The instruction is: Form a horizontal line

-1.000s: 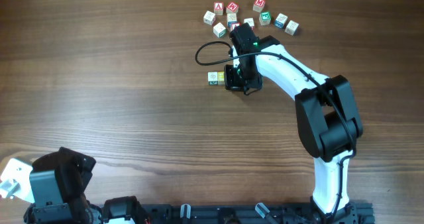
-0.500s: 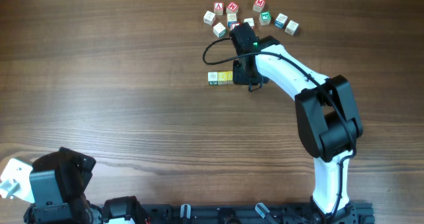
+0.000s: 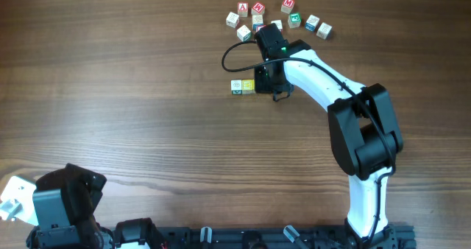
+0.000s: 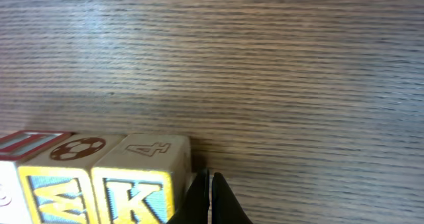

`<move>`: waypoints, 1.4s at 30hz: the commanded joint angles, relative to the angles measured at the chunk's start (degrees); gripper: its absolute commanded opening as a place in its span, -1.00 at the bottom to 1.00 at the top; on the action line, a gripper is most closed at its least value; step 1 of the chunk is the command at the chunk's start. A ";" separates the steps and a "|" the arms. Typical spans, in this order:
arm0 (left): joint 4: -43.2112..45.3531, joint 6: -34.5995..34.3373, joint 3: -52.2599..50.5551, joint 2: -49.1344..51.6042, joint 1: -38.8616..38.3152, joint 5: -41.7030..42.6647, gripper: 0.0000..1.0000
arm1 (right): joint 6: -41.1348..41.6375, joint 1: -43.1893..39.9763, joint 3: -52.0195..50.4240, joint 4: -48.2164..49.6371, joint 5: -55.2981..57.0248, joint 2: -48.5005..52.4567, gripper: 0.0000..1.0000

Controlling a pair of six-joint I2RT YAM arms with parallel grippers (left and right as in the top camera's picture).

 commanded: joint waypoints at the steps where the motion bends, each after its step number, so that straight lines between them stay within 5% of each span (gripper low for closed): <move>1: 0.07 -0.76 -0.20 -0.42 0.48 -0.31 1.00 | -1.46 0.13 0.04 0.28 -2.64 0.31 -0.91; 29: 0.07 -0.76 -0.20 -0.42 0.48 -0.31 1.00 | -0.79 0.13 0.04 -1.46 -4.02 0.31 -0.91; 36: 0.07 -0.76 -0.20 -0.42 0.48 -0.31 1.00 | 11.87 0.02 1.62 -7.93 6.45 -0.96 -0.91; 42: 0.07 -0.76 -0.20 -0.42 0.48 -0.31 1.00 | 15.23 0.02 2.71 -16.00 20.02 -15.02 -0.91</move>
